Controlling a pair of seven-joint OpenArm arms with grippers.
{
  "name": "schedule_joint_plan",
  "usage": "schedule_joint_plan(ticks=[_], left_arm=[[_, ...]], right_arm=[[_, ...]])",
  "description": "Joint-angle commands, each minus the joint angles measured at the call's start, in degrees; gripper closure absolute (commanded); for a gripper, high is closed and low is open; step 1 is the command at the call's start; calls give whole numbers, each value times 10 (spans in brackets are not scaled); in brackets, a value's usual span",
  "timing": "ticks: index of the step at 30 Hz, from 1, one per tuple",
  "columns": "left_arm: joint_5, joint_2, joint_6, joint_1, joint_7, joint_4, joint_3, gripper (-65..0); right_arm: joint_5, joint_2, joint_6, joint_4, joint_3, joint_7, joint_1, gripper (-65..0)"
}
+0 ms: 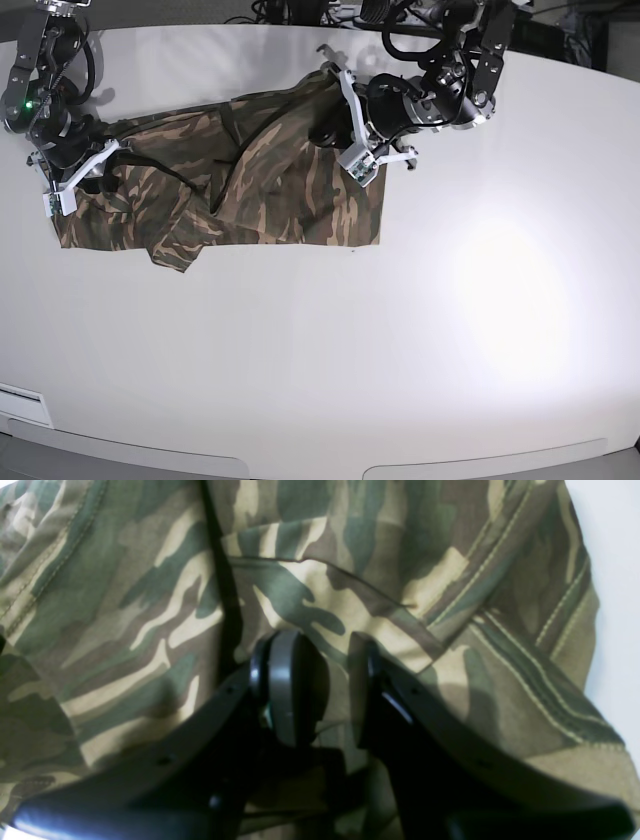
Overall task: Fold the T-shirt properly
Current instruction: 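Press and smooth the folded end with the left gripper, then release the left gripper and pull the right gripper's end toward the fold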
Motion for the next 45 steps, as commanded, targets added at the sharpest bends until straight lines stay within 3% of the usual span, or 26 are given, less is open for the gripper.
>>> schedule_joint_plan(ticks=[1, 5, 11, 16, 19, 21, 23, 35, 41, 43, 45], left_arm=[[-16, 5, -3, -4, -16, 9, 0, 0], [-28, 34, -43, -4, -39, 9, 0, 0], [-24, 79, -71, -30, -79, 8, 0, 0], [-4, 89, -69, -70, -76, 9, -4, 0], [49, 88, -61, -85, -76, 9, -9, 0], [89, 84, -27, -84, -76, 4, -8, 0], [95, 79, -14, -85, -76, -20, -8, 0], [123, 63, -12, -89, -91, -196, -8, 0], [123, 26, -11, -91, -89, -196, -8, 0], [123, 5, -11, -91, -89, -196, -8, 0], [122, -16, -11, -91, -89, -196, -8, 0]], right_arm=[[-9, 2, 4, -3, -3, -50, -8, -197], [-9, 2, 4, -3, -3, -55, -8, -197], [-8, 2, 4, -3, -3, -61, -9, -197], [-9, 2, 4, -3, -3, -64, -9, -197], [-9, 2, 5, -3, -3, -65, -10, -197], [-8, 2, 5, -3, -3, -65, -13, -197], [-4, 2, 9, -3, -3, -64, -10, -197], [64, 8, 32, 59, 1, -64, 10, -197], [31, 8, 33, 187, 50, -64, 11, -199], [1, 9, 6, 199, 76, -57, 11, -256], [-16, 10, -24, 193, 99, -49, 10, -358]])
